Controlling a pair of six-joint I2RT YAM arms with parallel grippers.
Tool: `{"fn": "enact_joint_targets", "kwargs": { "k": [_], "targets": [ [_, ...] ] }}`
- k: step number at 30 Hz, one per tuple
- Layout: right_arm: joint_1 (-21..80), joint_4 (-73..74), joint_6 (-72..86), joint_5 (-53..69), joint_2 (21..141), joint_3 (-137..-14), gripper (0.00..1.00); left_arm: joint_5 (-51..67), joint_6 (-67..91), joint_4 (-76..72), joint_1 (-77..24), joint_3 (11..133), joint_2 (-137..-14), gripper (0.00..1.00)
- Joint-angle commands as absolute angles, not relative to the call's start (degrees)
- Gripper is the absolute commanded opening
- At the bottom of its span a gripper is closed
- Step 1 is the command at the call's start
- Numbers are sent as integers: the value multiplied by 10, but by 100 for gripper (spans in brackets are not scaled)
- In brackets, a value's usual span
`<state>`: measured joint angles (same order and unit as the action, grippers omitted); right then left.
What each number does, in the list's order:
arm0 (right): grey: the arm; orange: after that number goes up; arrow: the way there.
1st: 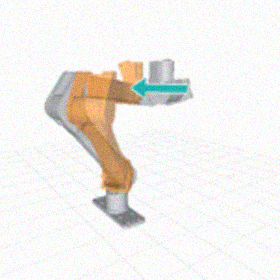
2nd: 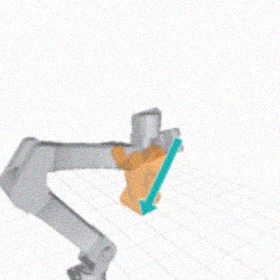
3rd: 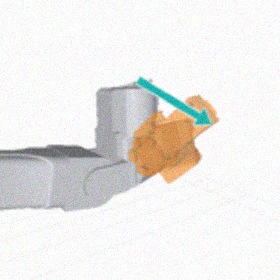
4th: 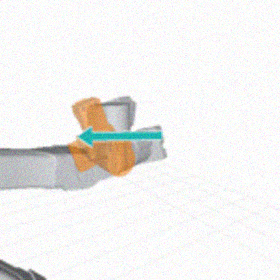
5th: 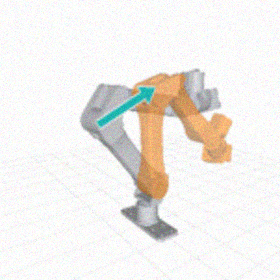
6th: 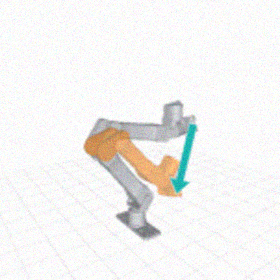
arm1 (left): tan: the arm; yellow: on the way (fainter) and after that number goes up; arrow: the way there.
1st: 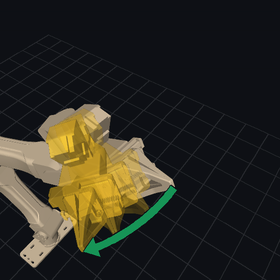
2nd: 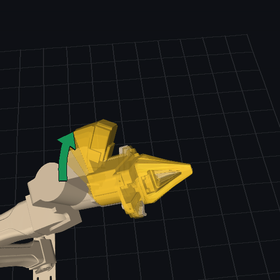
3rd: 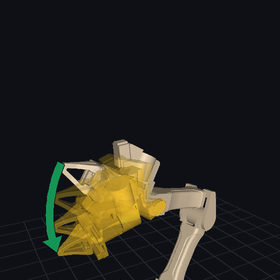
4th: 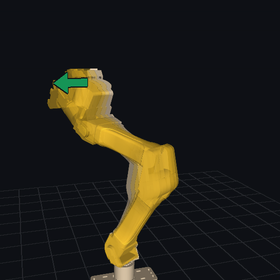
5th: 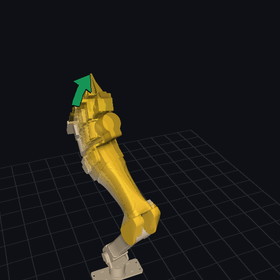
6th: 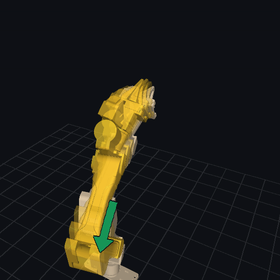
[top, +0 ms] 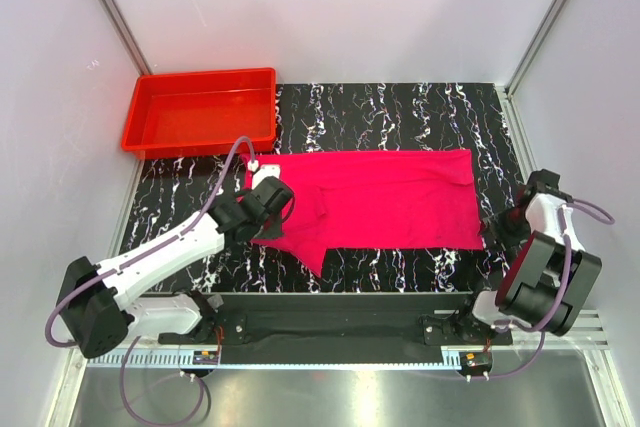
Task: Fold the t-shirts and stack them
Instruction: Fold the tshirt
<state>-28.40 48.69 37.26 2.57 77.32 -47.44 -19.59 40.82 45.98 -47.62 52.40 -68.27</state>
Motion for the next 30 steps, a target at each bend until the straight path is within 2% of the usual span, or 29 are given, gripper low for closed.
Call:
{"fn": "enact_joint_targets", "kwargs": {
  "k": [1, 11, 15, 16, 19, 24, 30],
  "targets": [
    [-288, 426, 403, 40, 796, -450, 47, -174, 372, 423, -455, 512, -659, 0],
    [-288, 366, 418, 32, 812, -396, 47, -173, 347, 434, -430, 533, -665, 0],
    [-288, 375, 412, 6, 828, -403, 30, -186, 341, 444, -429, 545, -669, 0],
    [-288, 379, 405, 4, 830, -409, 15, -195, 339, 443, -429, 548, -670, 0],
    [-287, 419, 378, -30, 839, -443, 3, -214, 329, 446, -428, 567, -672, 0],
    [-288, 480, 326, -58, 858, -527, 0, -227, 316, 439, -411, 619, -701, 0],
    [-282, 519, 290, -27, 934, -627, 0, -234, 294, 429, -372, 678, -769, 0]
  ]
}}
